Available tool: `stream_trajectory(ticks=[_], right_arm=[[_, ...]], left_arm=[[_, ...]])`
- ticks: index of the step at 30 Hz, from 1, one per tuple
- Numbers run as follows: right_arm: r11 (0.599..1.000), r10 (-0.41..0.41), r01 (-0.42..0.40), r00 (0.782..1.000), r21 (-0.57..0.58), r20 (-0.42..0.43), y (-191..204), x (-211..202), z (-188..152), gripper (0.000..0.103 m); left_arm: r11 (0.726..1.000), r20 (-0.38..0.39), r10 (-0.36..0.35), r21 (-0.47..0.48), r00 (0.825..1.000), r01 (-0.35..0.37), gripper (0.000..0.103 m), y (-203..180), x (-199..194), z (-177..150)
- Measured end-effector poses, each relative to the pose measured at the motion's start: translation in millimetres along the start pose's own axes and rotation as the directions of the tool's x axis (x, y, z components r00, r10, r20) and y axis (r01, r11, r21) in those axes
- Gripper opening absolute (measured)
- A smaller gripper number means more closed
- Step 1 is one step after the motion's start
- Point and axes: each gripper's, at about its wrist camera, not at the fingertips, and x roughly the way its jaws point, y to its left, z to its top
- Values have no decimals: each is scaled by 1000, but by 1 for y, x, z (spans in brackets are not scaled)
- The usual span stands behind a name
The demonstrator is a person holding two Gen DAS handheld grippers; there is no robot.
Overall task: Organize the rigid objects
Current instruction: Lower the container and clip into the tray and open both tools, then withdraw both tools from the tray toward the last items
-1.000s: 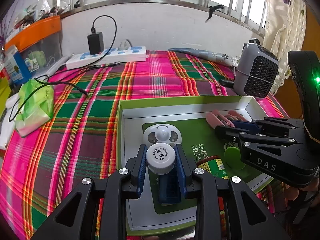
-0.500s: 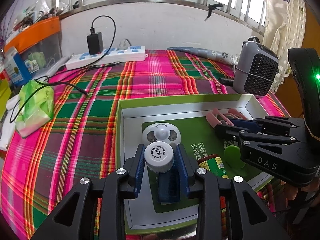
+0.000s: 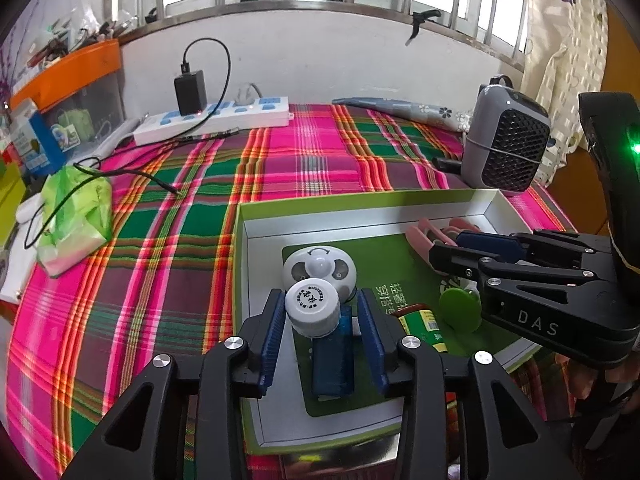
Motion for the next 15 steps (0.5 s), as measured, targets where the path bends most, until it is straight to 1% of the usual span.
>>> stream_trajectory(ticks=[1,4,5,15], right_arm=[[1000,-4,4,1000,4,3,0,-2,0,33],[1000,-6,6,1000,13,17,0,-8,-2,42],[1000,-4,4,1000,16,23,0,-11,-2,43],[999,-7,5,997,34,73,7,-39,-12,43]], left_arm=[[1000,6,-3,2,1000,3,38,0,-3,0],[1000,20,-2,12,1000,2,39,-2,-12,0],[1000,22,-2,15,1000,2,39,-3,-13,0],[1000,58,-8,28,998,6,39,-7,-41,-9]])
